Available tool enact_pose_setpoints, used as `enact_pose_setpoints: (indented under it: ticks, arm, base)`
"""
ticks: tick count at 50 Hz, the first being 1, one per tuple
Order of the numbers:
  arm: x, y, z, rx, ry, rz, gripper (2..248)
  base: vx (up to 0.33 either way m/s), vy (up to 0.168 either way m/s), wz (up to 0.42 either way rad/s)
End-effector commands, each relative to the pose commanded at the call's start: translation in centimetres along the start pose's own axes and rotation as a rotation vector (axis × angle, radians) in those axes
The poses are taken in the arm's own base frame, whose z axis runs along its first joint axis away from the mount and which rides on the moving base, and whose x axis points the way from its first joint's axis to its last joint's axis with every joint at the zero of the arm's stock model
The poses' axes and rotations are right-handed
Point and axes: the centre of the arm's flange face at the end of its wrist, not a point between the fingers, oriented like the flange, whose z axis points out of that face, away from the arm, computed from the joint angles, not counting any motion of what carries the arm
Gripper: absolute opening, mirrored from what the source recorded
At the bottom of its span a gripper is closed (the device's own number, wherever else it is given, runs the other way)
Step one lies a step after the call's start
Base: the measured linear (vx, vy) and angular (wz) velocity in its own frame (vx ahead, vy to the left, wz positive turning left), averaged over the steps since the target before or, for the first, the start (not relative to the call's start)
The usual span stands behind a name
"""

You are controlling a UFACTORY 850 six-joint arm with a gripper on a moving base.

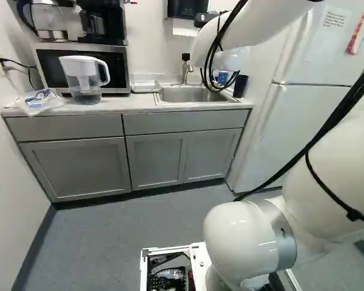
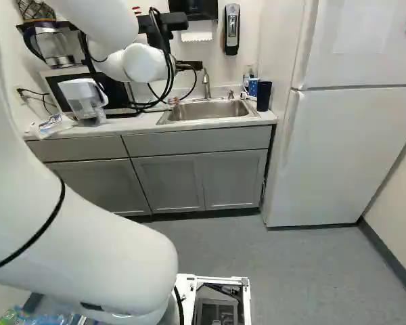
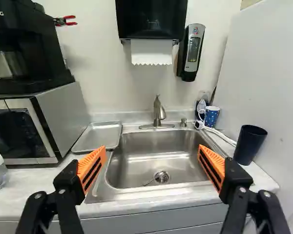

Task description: Rinse the cup and place it in the tray

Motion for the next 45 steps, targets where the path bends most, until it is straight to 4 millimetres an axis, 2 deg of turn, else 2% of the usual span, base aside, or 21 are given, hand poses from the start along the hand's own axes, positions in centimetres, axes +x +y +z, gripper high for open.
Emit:
enact_pose_setpoints:
  ticks: [29, 45]
  arm:
    - [2.7, 0.0, -0.2, 0.000, 0.014, 0.000, 247]
    - [2.7, 0.0, -0.2, 0.000, 0.014, 0.000, 247]
  base:
    - [0.000, 0.000, 0.000]
    - [0.000, 0.000, 0.000]
